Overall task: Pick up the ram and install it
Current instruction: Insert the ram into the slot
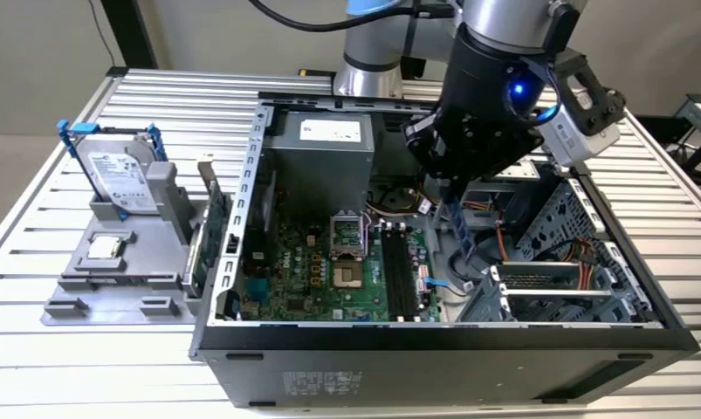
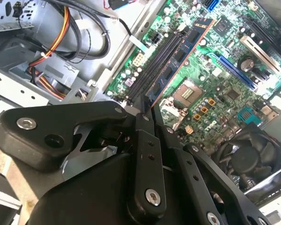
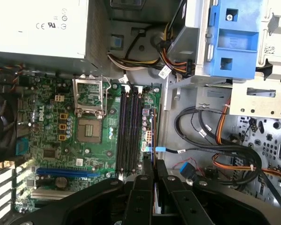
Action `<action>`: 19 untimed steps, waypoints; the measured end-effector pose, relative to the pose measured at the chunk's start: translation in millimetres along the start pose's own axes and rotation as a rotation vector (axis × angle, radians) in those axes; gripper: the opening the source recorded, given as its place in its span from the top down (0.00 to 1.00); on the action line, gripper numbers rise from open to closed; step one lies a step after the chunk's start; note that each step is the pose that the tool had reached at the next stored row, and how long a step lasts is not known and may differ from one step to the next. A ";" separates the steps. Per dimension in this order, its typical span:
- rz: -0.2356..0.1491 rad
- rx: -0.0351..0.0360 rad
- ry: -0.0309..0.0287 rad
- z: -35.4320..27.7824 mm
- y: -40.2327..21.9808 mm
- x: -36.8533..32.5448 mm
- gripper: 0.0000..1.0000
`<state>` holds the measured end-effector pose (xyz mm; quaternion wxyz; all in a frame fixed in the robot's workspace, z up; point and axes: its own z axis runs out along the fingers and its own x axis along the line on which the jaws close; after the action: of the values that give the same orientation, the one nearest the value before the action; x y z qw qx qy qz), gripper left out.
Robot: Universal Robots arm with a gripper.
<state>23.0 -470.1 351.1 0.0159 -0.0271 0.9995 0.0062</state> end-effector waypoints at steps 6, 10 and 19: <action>0.000 0.0004 -0.0063 4.2 0.0 0.1 1.00; 0.000 0.0005 -0.0094 10.3 -0.4 0.4 1.00; 0.008 0.0140 -0.0087 25.4 -0.4 2.1 1.00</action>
<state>21.7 -470.3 325.6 0.0204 -0.0227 0.9995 -0.0006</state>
